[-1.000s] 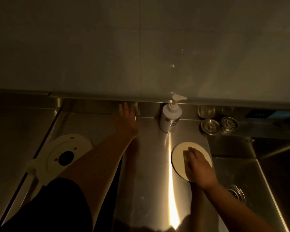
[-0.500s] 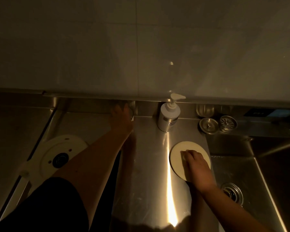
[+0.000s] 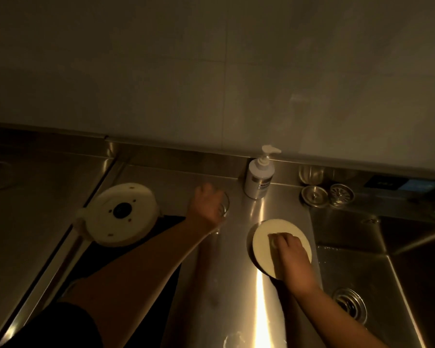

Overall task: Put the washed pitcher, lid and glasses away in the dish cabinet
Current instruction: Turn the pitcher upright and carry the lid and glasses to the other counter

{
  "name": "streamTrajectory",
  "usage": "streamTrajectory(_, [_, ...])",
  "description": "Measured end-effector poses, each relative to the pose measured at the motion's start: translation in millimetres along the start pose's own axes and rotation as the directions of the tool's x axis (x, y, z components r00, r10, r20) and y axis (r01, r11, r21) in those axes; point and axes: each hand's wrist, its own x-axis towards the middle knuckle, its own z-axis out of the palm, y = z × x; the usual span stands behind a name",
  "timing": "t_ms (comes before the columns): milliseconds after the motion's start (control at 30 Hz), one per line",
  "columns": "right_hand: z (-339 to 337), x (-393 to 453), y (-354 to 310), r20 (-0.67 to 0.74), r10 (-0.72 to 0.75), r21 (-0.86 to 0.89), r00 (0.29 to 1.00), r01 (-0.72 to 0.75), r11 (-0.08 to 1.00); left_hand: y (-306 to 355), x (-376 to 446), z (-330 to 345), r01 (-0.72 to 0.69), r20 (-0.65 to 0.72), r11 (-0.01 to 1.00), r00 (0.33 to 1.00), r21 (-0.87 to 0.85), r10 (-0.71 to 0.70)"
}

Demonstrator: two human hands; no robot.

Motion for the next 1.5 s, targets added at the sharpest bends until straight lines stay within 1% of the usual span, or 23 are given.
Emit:
streamTrajectory(67, [4.0, -9.9, -7.7, -0.006, -0.04, 0.002, 0.999, 0.04, 0.999, 6.7, -26.5, -1.0, -0.03, -0.033, 0.999, 0.999, -0.04, 0.029])
streamTrajectory(167, [14.6, -26.9, -15.1, -0.007, -0.113, -0.012, 0.994, 0.112, 0.994, 13.7, -68.5, 2.0, -0.129, -0.147, 0.989, 0.982, -0.073, 0.117])
streamTrajectory(233, [22.6, -39.0, -19.7, -0.002, -0.14, -0.006, 0.99, 0.14, 0.99, 8.7, -95.8, 7.0, -0.154, -0.174, 0.982, 0.976, -0.107, 0.134])
streamTrajectory(333, [31.4, -63.7, -34.5, -0.047, -0.164, 0.039, 0.985, 0.166, 0.985, 6.2, -137.4, 1.6, -0.097, -0.068, 0.992, 0.993, -0.08, 0.092])
streamTrajectory(400, [36.0, -84.4, -46.6, -0.111, -0.204, 0.066, 0.973, 0.212, 0.975, 1.0, -165.5, -4.6, -0.065, -0.046, 0.996, 0.997, -0.056, 0.063])
streamTrajectory(467, [40.7, -107.2, -61.6, -0.159, -0.234, 0.098, 0.959, 0.251, 0.963, -6.7, -195.8, -11.4, -0.064, -0.027, 0.994, 0.998, -0.091, 0.062])
streamTrajectory(600, [40.6, -148.4, -111.2, -0.167, -0.307, 0.098, 0.937, 0.325, 0.94, -33.6, -258.4, -30.1, -0.069, -0.001, 0.981, 0.998, -0.184, 0.07])
streamTrajectory(700, [36.3, -169.8, -163.3, -0.148, -0.386, 0.077, 0.911, 0.4, 0.913, -62.6, -301.5, -46.3, -0.023, 0.024, 0.987, 0.999, -0.162, 0.027])
streamTrajectory(800, [37.3, -187.9, -223.1, -0.078, -0.484, -0.006, 0.872, 0.485, 0.875, -100.5, -350.9, -64.2, 0.044, 0.047, 0.99, 0.998, -0.131, -0.038])
streamTrajectory(900, [48.4, -205.2, -286.5, -0.092, -0.571, -0.026, 0.816, 0.571, 0.821, -146.1, -408.5, -84.8, 0.081, 0.023, 0.991, 0.997, -0.105, -0.079])
streamTrajectory(1000, [68.3, -218.4, -348.7, -0.067, -0.667, -0.02, 0.742, 0.668, 0.744, -191.6, -467.8, -99.6, 0.154, -0.053, 0.981, 0.986, -0.117, -0.161])
streamTrajectory(1067, [82.9, -223.8, -391.5, -0.014, -0.721, -0.018, 0.693, 0.72, 0.693, -219.9, -503.8, -109.0, 0.219, -0.091, 0.967, 0.969, -0.132, -0.232])
streamTrajectory(1133, [98.0, -226.7, -432.6, 0.006, -0.762, -0.009, 0.648, 0.762, 0.648, -247.6, -534.1, -117.2, 0.278, -0.14, 0.947, 0.943, -0.161, -0.301])
streamTrajectory(1200, [109.4, -229.4, -471.9, 0.047, -0.792, 0.008, 0.608, 0.793, 0.609, -275.3, -560.8, -125.0, 0.375, -0.16, 0.903, 0.898, -0.21, -0.41])
streamTrajectory(1233, [115.4, -229.0, -491.3, 0.077, -0.798, 0.005, 0.598, 0.8, 0.6, -288.7, -571.7, -130.9, 0.414, -0.172, 0.885, 0.876, -0.211, -0.451])
streamTrajectory(1300, [127.8, -226.2, -530.1, 0.145, -0.799, -0.005, 0.583, 0.808, 0.589, -316.2, -590.7, -142.1, 0.457, -0.213, 0.871, 0.846, -0.18, -0.489])
streamTrajectory(1333, [133.4, -222.1, -551.0, 0.177, -0.804, 0.003, 0.567, 0.817, 0.577, -330.2, -598.2, -148.1, 0.491, -0.196, 0.851, 0.83, -0.187, -0.522])
streamTrajectory(1367, [138.0, -216.3, -572.2, 0.186, -0.814, 0.054, 0.55, 0.821, 0.568, -345.6, -605.3, -152.3, 0.522, -0.154, 0.825, 0.817, -0.216, -0.556])
streamTrajectory(1400, [144.4, -208.8, -594.7, 0.152, -0.822, 0.105, 0.548, 0.818, 0.565, -362.0, -608.4, -156.5, 0.558, -0.13, 0.798, 0.795, -0.226, -0.593])
streamTrajectory(1433, [152.8, -201.5, -614.7, 0.17, -0.835, 0.151, 0.523, 0.823, 0.547, -378.1, -610.6, -160.3, 0.591, -0.115, 0.777, 0.775, -0.218, -0.622])
streamTrajectory(1467, [161.9, -193.7, -633.5, 0.113, -0.886, 0.185, 0.451, 0.866, 0.464, -395.8, -612.4, -162.8, 0.608, -0.115, 0.767, 0.763, -0.203, -0.636])
streamTrajectory(1500, [173.6, -184.0, -650.9, 0.052, -0.914, 0.191, 0.401, 0.895, 0.404, -415.6, -613.2, -165.3, 0.623, -0.144, 0.758, 0.746, -0.192, -0.65])
